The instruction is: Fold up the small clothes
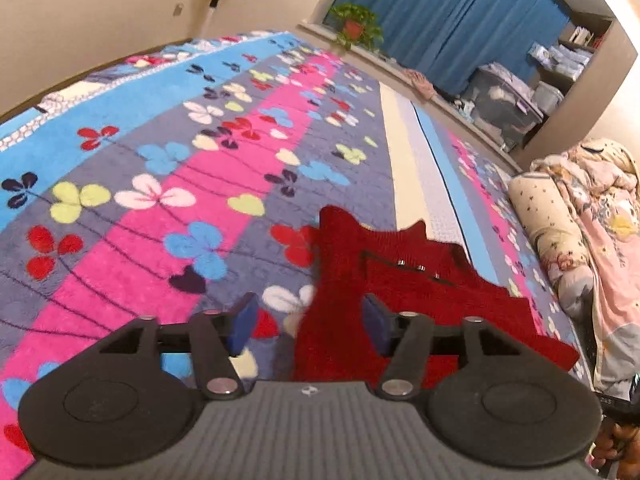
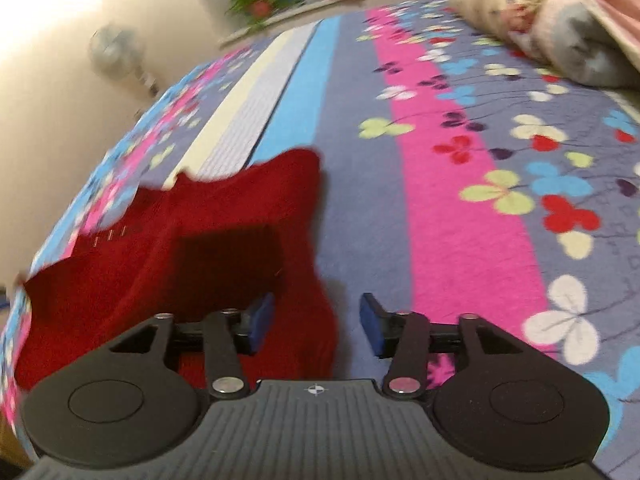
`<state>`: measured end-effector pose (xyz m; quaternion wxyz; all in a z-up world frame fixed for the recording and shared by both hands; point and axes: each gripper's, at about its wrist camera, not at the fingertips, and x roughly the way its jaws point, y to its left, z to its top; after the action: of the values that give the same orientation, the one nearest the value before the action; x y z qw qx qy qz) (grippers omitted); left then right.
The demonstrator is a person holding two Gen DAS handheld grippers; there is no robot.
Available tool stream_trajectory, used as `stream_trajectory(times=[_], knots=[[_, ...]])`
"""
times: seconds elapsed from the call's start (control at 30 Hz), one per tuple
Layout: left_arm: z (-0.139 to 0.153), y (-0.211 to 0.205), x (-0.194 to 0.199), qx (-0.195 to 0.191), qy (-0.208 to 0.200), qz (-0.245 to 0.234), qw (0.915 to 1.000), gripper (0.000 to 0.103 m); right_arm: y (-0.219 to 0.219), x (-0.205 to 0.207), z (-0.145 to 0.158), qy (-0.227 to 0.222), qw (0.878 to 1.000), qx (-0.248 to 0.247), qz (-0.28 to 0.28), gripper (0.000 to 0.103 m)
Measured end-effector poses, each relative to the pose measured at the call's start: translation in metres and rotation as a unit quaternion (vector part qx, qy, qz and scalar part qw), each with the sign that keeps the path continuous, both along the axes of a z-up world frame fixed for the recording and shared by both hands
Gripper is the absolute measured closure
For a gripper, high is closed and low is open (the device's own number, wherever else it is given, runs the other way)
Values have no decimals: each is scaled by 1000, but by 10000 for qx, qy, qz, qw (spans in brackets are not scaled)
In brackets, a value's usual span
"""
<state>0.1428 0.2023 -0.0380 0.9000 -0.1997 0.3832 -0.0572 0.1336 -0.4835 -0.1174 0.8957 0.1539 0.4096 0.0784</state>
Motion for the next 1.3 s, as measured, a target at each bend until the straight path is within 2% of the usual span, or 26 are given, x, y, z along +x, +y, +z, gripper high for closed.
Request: stream_trajectory(times=[0.1, 0.23, 0.33, 0.37, 0.4, 0.43, 0.53, 0.6, 0.67, 0.73, 0.8, 0.87, 0.93, 1.03, 1.1, 1.13, 1.23, 1.3], knots=[[-13, -8, 10, 181, 213, -373, 9989, 22, 13, 9, -10, 222, 9995, -164, 124, 45], [-41, -36, 29, 716, 586, -912, 9915, 22, 24, 17, -18, 319, 9991, -233, 159, 45], [-55, -44, 39, 811, 639, -1027, 9893, 25, 30, 20, -18, 313, 9991, -242, 141, 47], [-57, -46, 41, 821, 656, -1032, 9891, 39, 31, 21, -18, 297, 9991, -260, 132, 51], [-58, -47, 43, 816, 676, -1065, 9886, 57, 31, 21, -16, 263, 9991, -292, 132, 71], [-56, -48, 43, 793, 645, -1151, 9881, 88, 32, 21, -13, 206, 9991, -338, 134, 91], [-28, -49, 39, 915, 93, -1158, 9890, 89, 28, 14, 9, -227, 9994, -240, 125, 92], [-7, -44, 35, 736, -365, -1056, 9910, 89, 20, 6, 29, -739, 9972, -92, -24, 92], [7, -42, 33, 735, -852, -877, 9898, 89, 13, -2, 46, -1320, 9909, -47, -238, 93], [18, -48, 34, 954, -1321, -581, 9849, 89, 17, -5, 55, -1866, 9791, -628, -502, 93], [18, -50, 39, 1077, -1518, -257, 9822, 89, 23, 0, 55, -2191, 9685, -986, -649, 93], [8, -55, 52, 1261, -1305, -101, 9833, 89, 23, 14, 47, -2106, 9705, -942, -703, 93], [-15, -63, 71, 1517, -671, -185, 9860, 89, 25, 32, 33, -1773, 9766, -985, -719, 93], [-54, -66, 89, 1708, 400, -243, 9842, 89, 31, 64, -2, -773, 9897, -1079, -545, 93], [-49, -62, 89, 1557, 251, -129, 9874, 89, 33, 73, -17, -430, 9920, -1067, -514, 93], [-41, -60, 86, 1486, 59, -96, 9888, 89, 35, 74, -15, -494, 9915, -1069, -546, 93], [-24, -59, 80, 1297, -509, -41, 9902, 89, 36, 68, 7, -1153, 9866, -944, -661, 93], [-25, -65, 80, 1492, -507, -51, 9875, 89, 37, 66, 13, -1436, 9831, -944, -639, 93]])
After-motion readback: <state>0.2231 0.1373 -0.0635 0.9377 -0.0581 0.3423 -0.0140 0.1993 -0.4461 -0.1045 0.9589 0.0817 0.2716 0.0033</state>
